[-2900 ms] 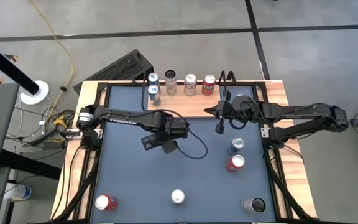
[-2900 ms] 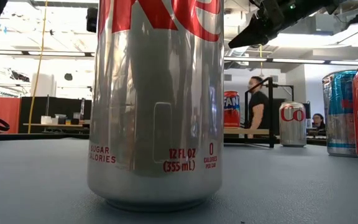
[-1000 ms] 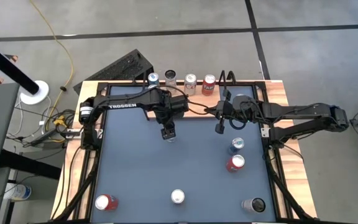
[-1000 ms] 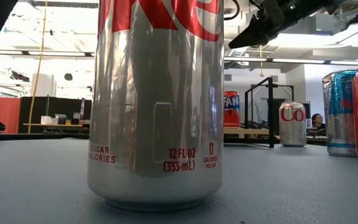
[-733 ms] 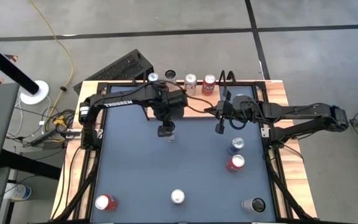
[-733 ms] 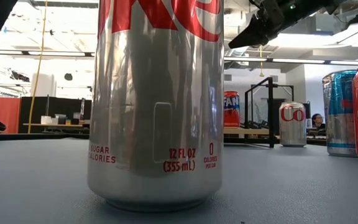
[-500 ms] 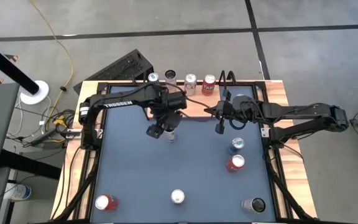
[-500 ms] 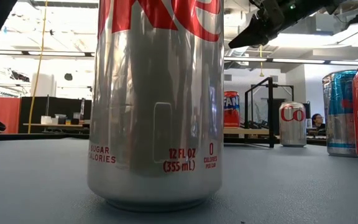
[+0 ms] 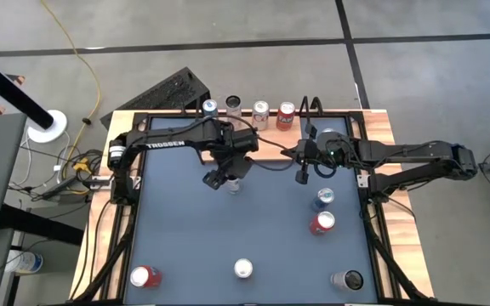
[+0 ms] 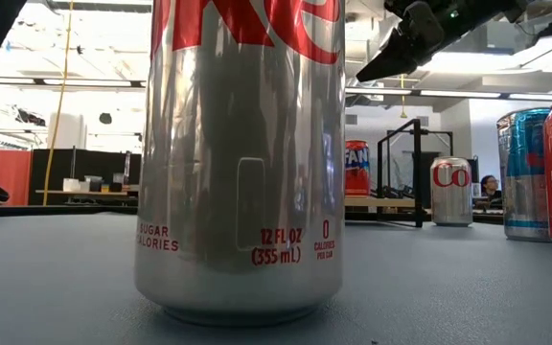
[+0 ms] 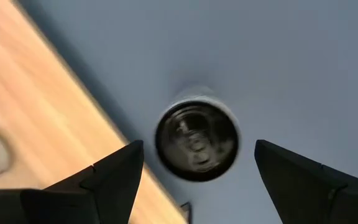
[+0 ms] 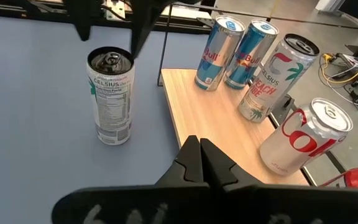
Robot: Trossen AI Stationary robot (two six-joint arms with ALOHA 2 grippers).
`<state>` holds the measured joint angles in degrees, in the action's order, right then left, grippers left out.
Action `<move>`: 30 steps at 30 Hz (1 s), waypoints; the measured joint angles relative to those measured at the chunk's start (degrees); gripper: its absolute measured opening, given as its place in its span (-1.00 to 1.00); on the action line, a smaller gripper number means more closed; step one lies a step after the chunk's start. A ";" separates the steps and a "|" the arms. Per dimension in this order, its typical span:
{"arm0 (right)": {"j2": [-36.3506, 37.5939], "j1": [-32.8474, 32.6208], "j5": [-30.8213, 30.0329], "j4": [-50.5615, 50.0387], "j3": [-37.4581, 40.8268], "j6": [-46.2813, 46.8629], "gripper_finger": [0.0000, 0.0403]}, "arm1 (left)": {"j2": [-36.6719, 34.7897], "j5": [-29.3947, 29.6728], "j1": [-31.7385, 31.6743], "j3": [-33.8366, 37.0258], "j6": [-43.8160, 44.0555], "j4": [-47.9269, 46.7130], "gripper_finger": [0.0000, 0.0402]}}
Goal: Place canned beverage on shelf
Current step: Put the top pink and white soda can onto the shelf aligned with the other pink and white soda can
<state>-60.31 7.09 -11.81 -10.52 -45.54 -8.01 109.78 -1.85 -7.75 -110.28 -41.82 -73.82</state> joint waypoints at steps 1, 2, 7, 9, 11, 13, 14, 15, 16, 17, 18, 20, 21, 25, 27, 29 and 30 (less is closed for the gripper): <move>0.00 0.00 0.00 0.00 0.00 0.00 -1.00 | 0.00 -0.59 0.01 0.00 0.34 0.00 0.48; 0.00 0.00 0.00 0.00 0.00 0.00 -1.00 | 0.06 -1.00 0.06 0.00 0.48 0.19 0.48; 0.00 0.00 0.00 0.02 0.00 0.00 -1.00 | 0.15 -1.33 0.10 0.00 1.04 0.75 0.48; 0.00 0.00 0.00 0.00 0.00 0.00 -1.00 | 0.88 -1.90 0.04 -0.02 1.36 0.96 0.48; 0.00 0.00 0.00 0.00 0.00 0.02 -1.00 | 1.63 -2.24 0.04 0.02 1.94 0.94 0.48; 0.00 -0.16 0.00 0.00 0.00 0.19 -1.00 | 2.62 -2.10 0.04 0.02 2.08 1.17 0.48; 0.00 -0.25 0.00 -0.07 0.00 0.35 -1.00 | 2.95 -1.97 0.04 0.02 2.09 1.09 0.48; 0.00 -0.26 0.00 -0.11 0.00 0.42 -1.00 | 3.41 -1.94 0.04 0.02 2.11 0.84 0.48; 0.00 -0.26 0.00 -0.13 0.00 0.44 -1.00 | 3.98 -1.83 0.04 0.00 2.14 0.80 0.48; 0.00 -0.26 0.00 -0.17 0.00 0.46 -1.00 | 4.40 -1.72 0.04 0.00 2.14 0.65 0.48; 0.00 -0.33 0.02 -0.25 0.00 0.46 -1.00 | 4.89 -1.31 0.04 0.00 2.17 0.22 0.48; 0.00 -0.52 0.04 -0.28 0.00 0.46 -1.00 | 6.13 0.17 0.04 0.02 2.51 -0.51 0.48; 0.00 -0.63 0.04 -0.39 0.00 0.48 -1.00 | 6.53 1.04 0.04 0.02 2.61 -0.85 0.48; 0.00 -0.68 0.11 -0.40 0.00 0.46 -1.00 | 7.60 1.96 0.04 -0.02 2.65 -2.49 0.48; 0.00 -0.68 0.13 -0.45 0.00 0.46 -1.00 | 8.00 1.31 0.04 0.03 2.69 -2.67 0.48; 0.00 -0.68 0.13 -0.53 0.00 0.46 -1.00 | 8.04 0.42 0.04 0.04 2.92 -2.33 0.48; 0.00 -0.68 0.13 -0.57 0.00 0.46 -1.00 | 7.99 0.07 0.05 0.00 2.88 -2.07 0.48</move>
<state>-60.31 6.42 -11.68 -11.09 -45.54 -7.55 117.77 -1.79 -7.70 -110.28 -38.94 -75.89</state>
